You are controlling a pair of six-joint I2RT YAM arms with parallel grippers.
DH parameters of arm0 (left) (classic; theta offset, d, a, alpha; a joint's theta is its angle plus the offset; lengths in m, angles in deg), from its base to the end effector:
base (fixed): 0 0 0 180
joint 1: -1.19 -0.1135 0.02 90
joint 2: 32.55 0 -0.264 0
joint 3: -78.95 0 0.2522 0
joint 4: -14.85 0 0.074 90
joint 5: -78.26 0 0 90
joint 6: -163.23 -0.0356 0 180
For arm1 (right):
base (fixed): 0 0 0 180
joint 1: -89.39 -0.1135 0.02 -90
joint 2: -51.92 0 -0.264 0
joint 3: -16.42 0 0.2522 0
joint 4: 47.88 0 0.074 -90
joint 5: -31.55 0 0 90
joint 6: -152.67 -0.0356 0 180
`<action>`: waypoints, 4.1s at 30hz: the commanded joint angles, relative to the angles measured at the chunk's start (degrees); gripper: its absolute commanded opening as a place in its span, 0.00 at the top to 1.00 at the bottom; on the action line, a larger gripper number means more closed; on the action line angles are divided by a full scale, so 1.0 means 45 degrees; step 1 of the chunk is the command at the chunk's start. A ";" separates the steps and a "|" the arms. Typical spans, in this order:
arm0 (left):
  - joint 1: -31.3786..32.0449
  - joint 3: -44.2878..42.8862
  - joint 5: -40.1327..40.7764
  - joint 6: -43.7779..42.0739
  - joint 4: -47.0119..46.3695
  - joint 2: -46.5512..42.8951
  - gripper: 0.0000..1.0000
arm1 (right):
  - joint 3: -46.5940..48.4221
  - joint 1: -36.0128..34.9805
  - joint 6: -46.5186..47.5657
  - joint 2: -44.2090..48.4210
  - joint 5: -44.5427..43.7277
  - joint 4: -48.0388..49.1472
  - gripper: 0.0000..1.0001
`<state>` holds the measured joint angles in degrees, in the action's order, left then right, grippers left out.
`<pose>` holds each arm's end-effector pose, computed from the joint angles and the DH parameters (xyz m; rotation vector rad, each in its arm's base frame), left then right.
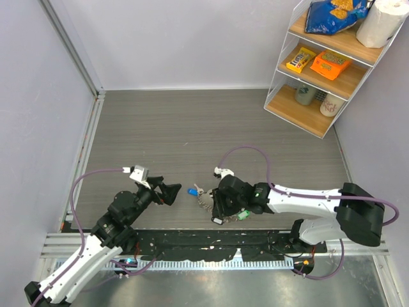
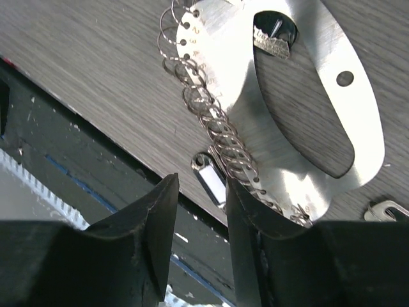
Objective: Put the keys on the keyring
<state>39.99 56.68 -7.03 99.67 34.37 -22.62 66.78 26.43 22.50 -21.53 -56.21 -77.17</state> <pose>0.0914 -0.0697 0.1992 0.1258 1.7532 -0.7742 0.1095 0.2177 0.1809 -0.5441 2.6097 0.7437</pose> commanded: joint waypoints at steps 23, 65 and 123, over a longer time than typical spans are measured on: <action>-0.0069 0.0387 -0.0109 0.0570 -0.1865 0.0839 0.04 | 0.0441 -0.1244 -0.4199 -0.0357 -0.3134 -0.0493 0.51; -0.0069 0.0310 0.0047 0.0571 -0.1358 0.0058 0.04 | -0.0496 -0.1283 -0.6251 -0.0748 -0.4287 -0.0943 0.77; -0.0069 -0.1252 -0.6416 0.2114 -0.3917 0.0996 0.04 | -0.0322 0.1588 0.0350 0.4194 0.5145 0.5346 0.95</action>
<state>39.99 54.56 -30.74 108.85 21.08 -17.65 60.16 32.61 20.52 -2.47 -43.01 -56.75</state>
